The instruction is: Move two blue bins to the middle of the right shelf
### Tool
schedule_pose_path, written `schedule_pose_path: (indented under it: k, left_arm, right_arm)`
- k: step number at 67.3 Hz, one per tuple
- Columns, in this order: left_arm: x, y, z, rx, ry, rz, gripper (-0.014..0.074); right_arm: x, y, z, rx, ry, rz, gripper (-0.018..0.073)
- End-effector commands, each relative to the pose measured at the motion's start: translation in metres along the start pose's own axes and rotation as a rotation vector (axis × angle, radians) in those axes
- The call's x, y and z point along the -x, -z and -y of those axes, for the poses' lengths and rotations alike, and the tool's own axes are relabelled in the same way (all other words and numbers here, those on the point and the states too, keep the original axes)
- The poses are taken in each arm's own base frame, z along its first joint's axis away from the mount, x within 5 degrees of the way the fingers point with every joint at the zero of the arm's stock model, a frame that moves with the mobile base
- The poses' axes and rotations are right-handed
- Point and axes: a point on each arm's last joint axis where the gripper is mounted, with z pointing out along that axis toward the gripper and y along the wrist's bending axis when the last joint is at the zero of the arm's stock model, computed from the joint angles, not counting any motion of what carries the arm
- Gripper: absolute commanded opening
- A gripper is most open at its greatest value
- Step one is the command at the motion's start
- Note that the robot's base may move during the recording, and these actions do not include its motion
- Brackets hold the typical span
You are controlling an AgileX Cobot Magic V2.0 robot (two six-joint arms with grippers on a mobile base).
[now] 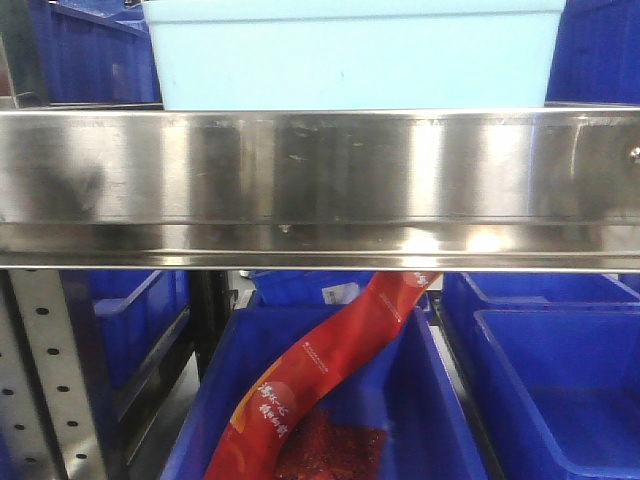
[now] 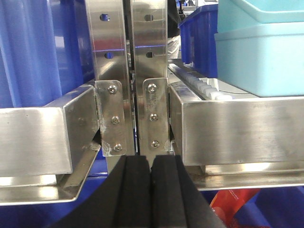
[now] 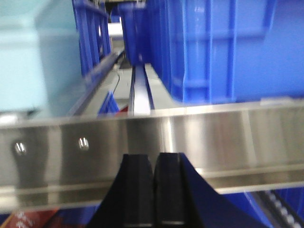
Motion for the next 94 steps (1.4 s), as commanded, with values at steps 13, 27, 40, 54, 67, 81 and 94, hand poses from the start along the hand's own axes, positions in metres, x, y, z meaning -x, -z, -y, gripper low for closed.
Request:
schedule_pose_path:
  k: [13, 27, 40, 54, 67, 81, 94]
  left_arm:
    - [0.0028, 0.0005, -0.0006, 0.008, 0.0, 0.027, -0.0111]
    - [0.0028, 0.0005, -0.0006, 0.008, 0.0, 0.027, -0.0111]
    - [0.0028, 0.0005, -0.0006, 0.008, 0.0, 0.027, -0.0111]
    - [0.0028, 0.0005, -0.0006, 0.008, 0.0, 0.027, -0.0111]
    - [0.0028, 0.0005, -0.0006, 0.008, 0.0, 0.027, -0.0111]
    - [0.0028, 0.0005, -0.0006, 0.008, 0.0, 0.027, -0.0111]
    - [0.0028, 0.0005, -0.0006, 0.008, 0.0, 0.027, -0.0111]
  right_arm:
    - [-0.0092, -0.0033, 0.0018, -0.009, 0.004, 0.025, -0.0158]
    - [-0.0092, -0.0033, 0.0018, -0.009, 0.006, 0.025, -0.0158]
    - [-0.0092, -0.0033, 0.0018, -0.009, 0.006, 0.025, -0.0158]
    - [-0.0092, -0.0033, 0.0018, -0.009, 0.006, 0.025, -0.0158]
    - [-0.0092, -0.0033, 0.0018, -0.009, 0.006, 0.025, -0.0158]
    - [-0.0092, -0.0033, 0.0018, -0.009, 0.006, 0.025, -0.0158]
    - [-0.0092, -0.0033, 0.0018, -0.009, 0.006, 0.025, -0.0158]
